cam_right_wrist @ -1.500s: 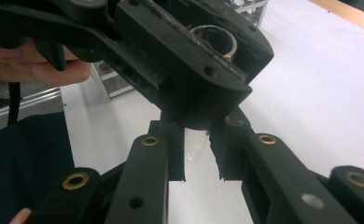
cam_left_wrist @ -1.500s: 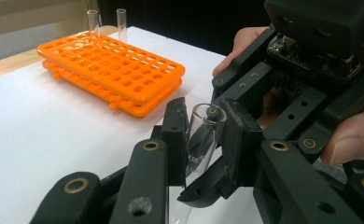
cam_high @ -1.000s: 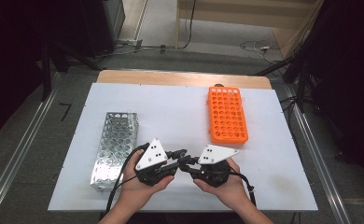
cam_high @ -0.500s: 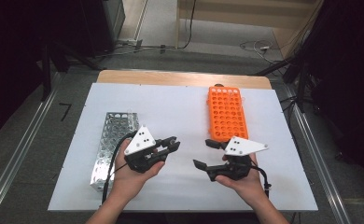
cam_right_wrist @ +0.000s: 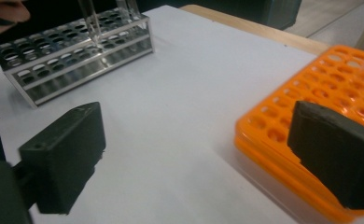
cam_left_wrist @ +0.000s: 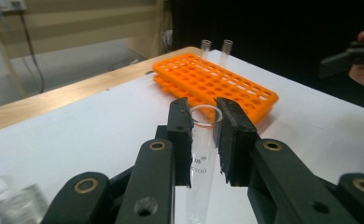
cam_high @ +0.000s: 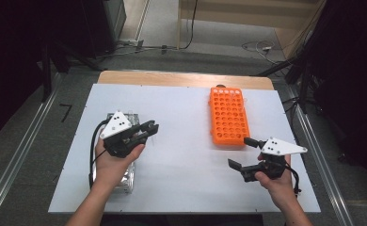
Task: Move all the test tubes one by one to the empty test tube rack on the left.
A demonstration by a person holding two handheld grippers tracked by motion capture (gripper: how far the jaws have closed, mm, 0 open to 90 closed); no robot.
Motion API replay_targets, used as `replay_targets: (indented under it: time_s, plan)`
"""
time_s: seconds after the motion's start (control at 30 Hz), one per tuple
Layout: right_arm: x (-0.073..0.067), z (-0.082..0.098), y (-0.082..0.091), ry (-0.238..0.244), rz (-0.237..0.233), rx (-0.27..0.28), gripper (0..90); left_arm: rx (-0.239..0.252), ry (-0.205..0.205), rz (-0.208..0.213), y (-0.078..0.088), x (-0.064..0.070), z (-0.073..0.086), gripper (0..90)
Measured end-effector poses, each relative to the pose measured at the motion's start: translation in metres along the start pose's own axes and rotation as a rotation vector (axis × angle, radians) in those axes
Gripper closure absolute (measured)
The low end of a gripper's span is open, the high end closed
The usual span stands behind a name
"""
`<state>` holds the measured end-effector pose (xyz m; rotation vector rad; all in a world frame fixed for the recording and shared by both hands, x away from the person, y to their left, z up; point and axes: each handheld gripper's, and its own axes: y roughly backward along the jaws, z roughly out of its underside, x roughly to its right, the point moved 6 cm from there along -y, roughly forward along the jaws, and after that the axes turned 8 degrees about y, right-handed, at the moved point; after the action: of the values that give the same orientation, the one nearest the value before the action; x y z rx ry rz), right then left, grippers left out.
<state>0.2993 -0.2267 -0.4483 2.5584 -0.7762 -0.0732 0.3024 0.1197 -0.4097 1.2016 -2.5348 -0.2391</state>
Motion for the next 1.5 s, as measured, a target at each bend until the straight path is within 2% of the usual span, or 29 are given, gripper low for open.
replay_targets:
  time_s: [0.07,0.13,0.33,0.53,0.83,1.13,1.2,1.5]
  plan:
    - [0.008,0.008,0.003,-0.024,0.000,-0.008,0.0,0.011,0.015,-0.020,0.005,-0.007,-0.001,76.1]
    - [0.014,0.014,0.005,-0.026,0.004,-0.022,0.0,0.016,0.018,-0.041,0.008,-0.014,-0.002,76.1]
    - [0.027,0.022,0.008,-0.063,0.030,-0.011,0.0,0.028,0.028,-0.093,0.015,-0.032,-0.005,76.1]
    - [0.028,0.023,0.010,-0.064,0.037,-0.009,0.0,0.039,0.038,-0.137,0.018,-0.047,-0.007,76.1]
    - [0.028,0.023,0.010,-0.062,0.046,-0.007,0.0,0.052,0.047,-0.221,0.012,-0.065,-0.003,76.1]
    - [0.029,0.024,0.011,-0.065,0.054,-0.006,0.0,0.043,0.049,-0.270,0.006,-0.074,0.007,76.1]
    - [0.029,0.023,0.011,-0.062,0.054,-0.004,0.0,0.040,0.039,-0.281,0.006,-0.075,0.010,76.1]
    - [0.028,0.023,0.010,-0.060,0.055,-0.003,0.0,0.005,0.029,-0.292,0.002,-0.075,0.022,76.1]
